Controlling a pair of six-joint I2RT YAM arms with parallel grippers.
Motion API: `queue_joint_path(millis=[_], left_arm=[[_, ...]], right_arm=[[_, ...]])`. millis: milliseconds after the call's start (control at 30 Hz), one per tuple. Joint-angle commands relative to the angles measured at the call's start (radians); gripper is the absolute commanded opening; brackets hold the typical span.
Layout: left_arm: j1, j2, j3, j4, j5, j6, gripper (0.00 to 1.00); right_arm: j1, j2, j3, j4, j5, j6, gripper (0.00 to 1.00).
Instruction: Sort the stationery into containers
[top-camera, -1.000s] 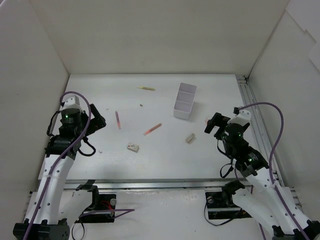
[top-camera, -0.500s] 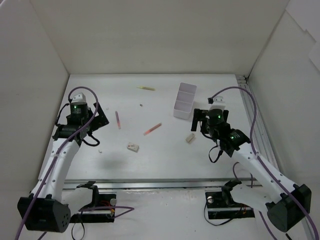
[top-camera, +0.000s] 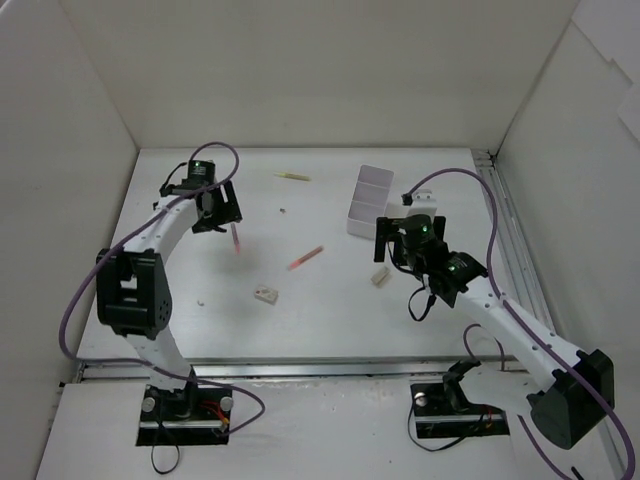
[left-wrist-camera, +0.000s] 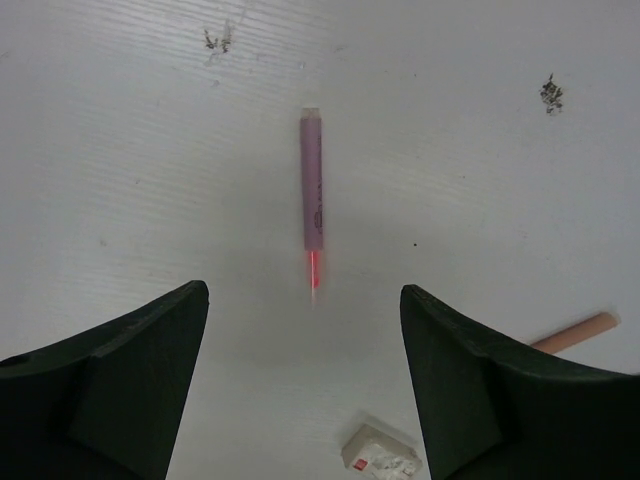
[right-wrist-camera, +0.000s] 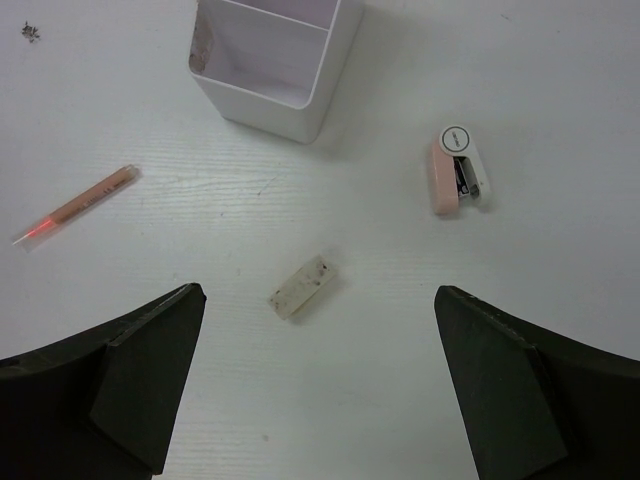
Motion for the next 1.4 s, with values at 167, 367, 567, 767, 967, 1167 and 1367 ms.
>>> queue_joint_path(millis=[167, 367, 567, 767, 967, 1167, 1367], left_arm=[[-0.081, 0.241, 0.233, -0.113, -0.124, 0.016, 0.54], [-0.09, 0.324, 0.255, -0.159, -0.184, -0.042, 0.47], [-0.09, 0.342, 0.228, -0.147, -0.184, -0.064, 0.41], [-0.099, 0.341, 0.212, -0.106, -0.141, -0.032, 0.02], [-0.099, 0.248, 0.16, 0.003, 0.003, 0.066, 0.0], [-0.144, 0.076, 0.09, 0.156, 0.241, 0.251, 0.0], [-0.303, -0.107, 0.005, 0.193, 0.475, 0.529, 0.0]], right_arm=[[-0.009, -0.035, -0.033, 0.039, 0.016, 0.008, 0.98], [-0.013, -0.06, -0.057, 0.036, 0.025, 0.008, 0.98], [-0.02, -0.066, -0.071, 0.033, 0.033, 0.014, 0.98], [-0.02, -0.077, -0.077, 0.028, 0.036, 0.02, 0.98], [-0.018, -0.095, -0.076, 0.028, 0.027, 0.031, 0.98], [-0.027, -0.085, -0.057, 0.039, -0.007, 0.09, 0.98], [-0.064, -0.072, -0.099, 0.29, -0.268, 0.156, 0.97]])
